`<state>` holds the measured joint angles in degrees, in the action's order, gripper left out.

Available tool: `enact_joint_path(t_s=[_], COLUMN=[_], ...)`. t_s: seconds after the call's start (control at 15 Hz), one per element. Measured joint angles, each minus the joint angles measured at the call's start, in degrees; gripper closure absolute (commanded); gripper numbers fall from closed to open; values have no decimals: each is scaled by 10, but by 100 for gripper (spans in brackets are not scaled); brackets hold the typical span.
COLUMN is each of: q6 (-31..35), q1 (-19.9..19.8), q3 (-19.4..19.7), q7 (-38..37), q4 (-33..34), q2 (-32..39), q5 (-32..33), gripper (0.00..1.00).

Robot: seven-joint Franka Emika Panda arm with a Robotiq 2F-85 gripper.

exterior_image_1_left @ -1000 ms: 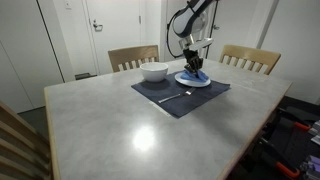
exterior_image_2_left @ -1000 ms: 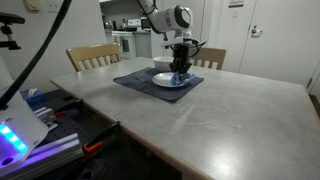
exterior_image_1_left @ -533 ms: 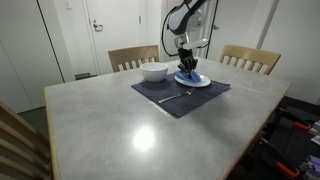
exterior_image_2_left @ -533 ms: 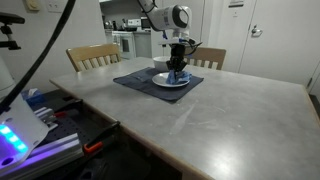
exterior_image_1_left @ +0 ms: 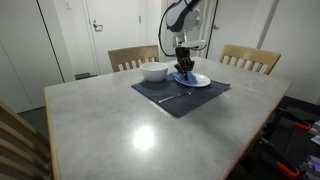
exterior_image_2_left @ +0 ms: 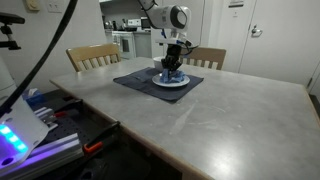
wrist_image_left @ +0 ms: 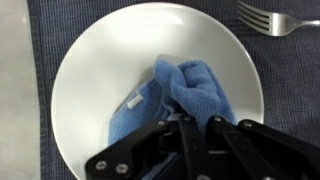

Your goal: Wipe the plate with the cloth

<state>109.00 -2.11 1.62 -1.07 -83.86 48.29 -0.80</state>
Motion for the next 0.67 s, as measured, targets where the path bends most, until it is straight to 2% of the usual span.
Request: enact_joint_path(t_s=[0.33, 0.67], q6=[-32, -110], q1=[-19, -29], q3=[-14, -14], q7=[54, 107], q4=[-3, -5], q2=[-1, -2], q5=[-18, -18], gripper=[98, 98])
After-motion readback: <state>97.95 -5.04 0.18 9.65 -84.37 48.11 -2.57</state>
